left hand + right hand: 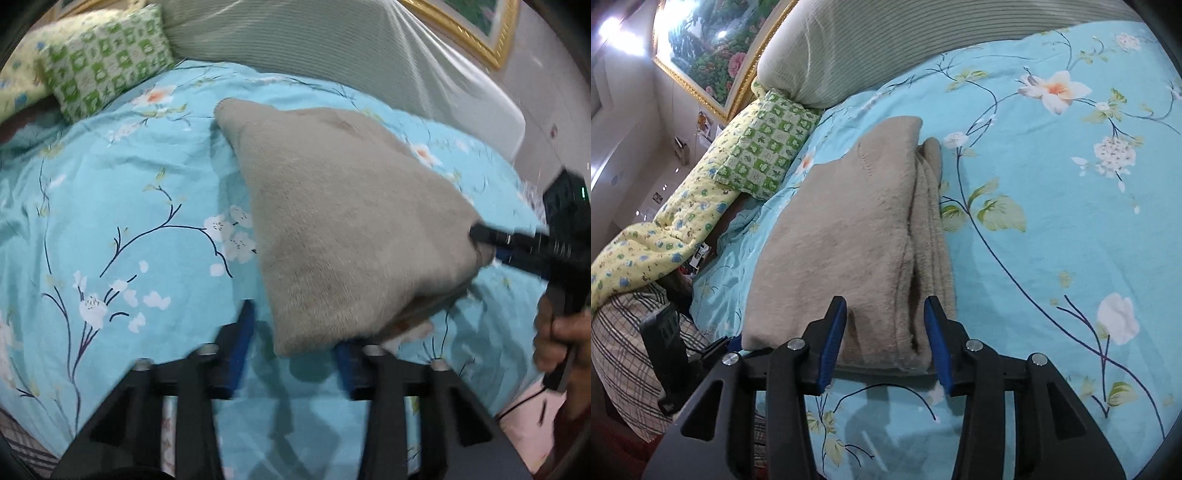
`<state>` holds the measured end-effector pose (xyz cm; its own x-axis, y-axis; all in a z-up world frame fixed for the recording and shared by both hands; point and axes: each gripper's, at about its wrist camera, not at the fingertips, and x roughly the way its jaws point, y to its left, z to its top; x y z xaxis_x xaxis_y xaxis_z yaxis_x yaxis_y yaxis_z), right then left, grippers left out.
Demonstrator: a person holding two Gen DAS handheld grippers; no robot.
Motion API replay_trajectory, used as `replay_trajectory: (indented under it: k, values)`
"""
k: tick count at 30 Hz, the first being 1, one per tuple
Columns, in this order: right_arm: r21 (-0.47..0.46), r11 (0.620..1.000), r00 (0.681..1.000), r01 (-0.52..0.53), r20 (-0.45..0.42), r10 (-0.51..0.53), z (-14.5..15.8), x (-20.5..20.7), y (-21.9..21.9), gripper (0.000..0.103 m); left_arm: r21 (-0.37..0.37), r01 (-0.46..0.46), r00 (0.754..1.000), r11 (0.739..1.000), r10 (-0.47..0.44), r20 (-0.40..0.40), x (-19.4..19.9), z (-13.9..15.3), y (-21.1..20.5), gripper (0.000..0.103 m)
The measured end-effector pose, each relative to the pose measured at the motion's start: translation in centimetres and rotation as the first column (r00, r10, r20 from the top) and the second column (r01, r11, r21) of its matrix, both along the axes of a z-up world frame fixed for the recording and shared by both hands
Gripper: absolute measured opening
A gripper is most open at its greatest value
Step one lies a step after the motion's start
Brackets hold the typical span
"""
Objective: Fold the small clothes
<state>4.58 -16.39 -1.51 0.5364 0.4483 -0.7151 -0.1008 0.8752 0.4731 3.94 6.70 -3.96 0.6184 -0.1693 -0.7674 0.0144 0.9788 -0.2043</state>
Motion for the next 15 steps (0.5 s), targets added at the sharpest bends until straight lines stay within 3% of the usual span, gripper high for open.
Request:
replay_trajectory:
  k: [1, 2, 5, 7, 12, 15]
  values:
    - [-0.013, 1.0, 1.0, -0.011, 0.001, 0.011, -0.1, -0.1, 0.3, 0.012, -0.009, -0.013, 1.0, 1.0, 0.013, -0.001, 0.1, -0.2, 0.2, 0.023]
    - [-0.032, 0.999, 1.0, -0.029, -0.011, 0.029, -0.2, 0.1, 0.7, 0.007, -0.015, -0.02, 1.0, 1.0, 0.02, -0.01, 0.1, -0.4, 0.4, 0.018]
    - [-0.063, 0.997, 0.997, -0.055, 0.047, 0.058, 2.2, -0.4, 0.6, 0.006, -0.021, -0.027, 1.0, 0.999, 0.027, -0.013, -0.1, -0.5, 0.8, 0.015]
    - [-0.141, 0.987, 0.995, -0.074, 0.062, 0.084, 3.4, -0.6, 0.4, 0.006, -0.02, -0.022, 0.999, 1.0, 0.021, -0.029, 0.0, -0.9, 0.7, 0.014]
    - [-0.294, 0.945, 0.989, -0.143, -0.068, 0.128, -1.5, -0.1, 1.2, 0.006, 0.01, -0.01, 0.999, 1.0, 0.011, -0.044, 0.2, -1.7, 0.1, 0.014]
    - [-0.256, 0.959, 0.992, -0.124, -0.053, 0.114, -1.9, -0.3, 0.6, 0.006, -0.01, 0.01, 0.998, 1.0, -0.01, -0.064, -0.1, -1.6, 0.4, 0.015]
